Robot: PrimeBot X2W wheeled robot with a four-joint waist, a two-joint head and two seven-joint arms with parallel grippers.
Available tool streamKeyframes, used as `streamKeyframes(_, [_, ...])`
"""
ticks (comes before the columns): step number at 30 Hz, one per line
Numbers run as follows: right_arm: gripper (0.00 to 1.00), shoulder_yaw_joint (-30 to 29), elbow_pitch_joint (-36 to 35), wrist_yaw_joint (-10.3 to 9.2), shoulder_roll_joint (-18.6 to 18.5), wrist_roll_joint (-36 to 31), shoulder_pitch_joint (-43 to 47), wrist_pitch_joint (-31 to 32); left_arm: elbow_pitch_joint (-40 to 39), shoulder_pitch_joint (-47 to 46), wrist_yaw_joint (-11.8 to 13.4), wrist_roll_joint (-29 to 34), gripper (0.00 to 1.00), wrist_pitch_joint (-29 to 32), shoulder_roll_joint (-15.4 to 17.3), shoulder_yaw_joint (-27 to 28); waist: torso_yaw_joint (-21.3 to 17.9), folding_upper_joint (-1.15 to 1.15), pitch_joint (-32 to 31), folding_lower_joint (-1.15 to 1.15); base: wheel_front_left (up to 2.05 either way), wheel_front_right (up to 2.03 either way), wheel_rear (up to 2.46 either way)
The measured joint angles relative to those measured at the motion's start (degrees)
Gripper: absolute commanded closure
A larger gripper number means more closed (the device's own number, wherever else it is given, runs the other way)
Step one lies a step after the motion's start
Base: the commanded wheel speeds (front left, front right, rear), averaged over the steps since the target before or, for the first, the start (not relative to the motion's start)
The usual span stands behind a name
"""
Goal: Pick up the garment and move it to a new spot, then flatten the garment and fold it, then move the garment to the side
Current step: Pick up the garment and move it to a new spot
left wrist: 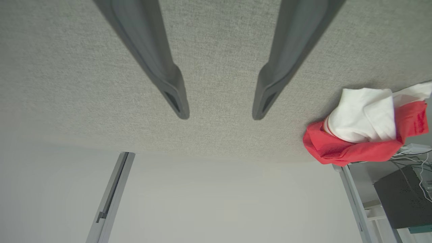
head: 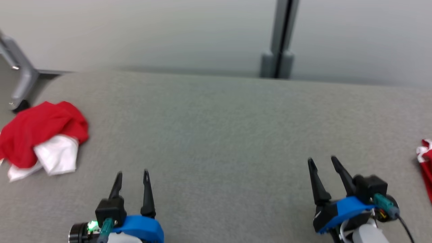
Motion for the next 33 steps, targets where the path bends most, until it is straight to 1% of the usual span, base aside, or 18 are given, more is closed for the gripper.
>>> streamKeyframes(4, [0.00, 1.27, -0.07, 0.00, 0.04, -0.08, -0.03, 0.00, -0.13, -0.37, 0.56, -0.05, 0.00, 0.00, 0.01, 0.31, 4.77, 0.00, -0.36, 0.00, 0.00, 0.00, 0.00])
streamKeyframes(12, [0.00, 3.09, 0.37, 0.00, 0.07, 0.09, 0.02, 0.01, -0.38, 1.18, 0.91, -0.19, 0.00, 0.00, 0.04, 2.31, 16.54, 0.00, -1.21, -0.01, 0.00, 0.00, 0.00])
streamKeyframes(14, [0.00, 3.80, 0.77, 0.00, 0.08, 0.30, 0.04, 0.01, -0.43, 1.90, 0.94, -0.22, 0.00, 0.00, 0.03, 3.56, 19.22, 0.00, -1.19, -0.01, 0.00, 0.00, 0.00])
streamKeyframes(18, [0.00, 5.67, 1.43, 0.00, 0.10, 0.54, 0.02, 0.00, -0.35, 3.55, 0.98, -0.36, 0.00, 0.01, 0.03, 5.31, 23.25, 0.00, -0.63, -0.01, 0.00, 0.00, 0.00])
streamKeyframes(22, [0.00, 8.51, 2.16, 0.00, 0.12, 0.89, -0.38, 0.00, -0.91, 4.69, 1.25, -0.75, 0.00, 0.01, 0.04, 7.38, 24.72, 0.01, 0.58, 0.00, 0.00, 0.00, 0.00])
streamKeyframes(26, [0.00, 9.38, 2.52, 0.00, 0.11, 1.21, -1.05, 0.00, -0.86, 5.27, 1.21, -1.12, 0.00, 0.01, 0.04, 8.09, 24.79, 0.01, 0.60, -0.01, 0.00, 0.00, 0.00])
streamKeyframes(29, [0.00, 9.42, 2.78, 0.00, 0.11, 1.13, -1.03, 0.01, -0.23, 5.13, 1.08, -1.40, 0.00, 0.01, 0.01, 8.64, 24.50, 0.01, 0.66, -0.01, 0.00, 0.00, 0.00])
streamKeyframes(33, [0.00, 9.16, 2.77, 0.00, 0.13, 0.25, -1.13, 0.01, 2.00, 2.86, 0.86, -3.34, 0.00, 0.01, 0.02, 10.01, 22.63, 0.01, 1.99, 0.00, 0.00, 0.00, 0.00])
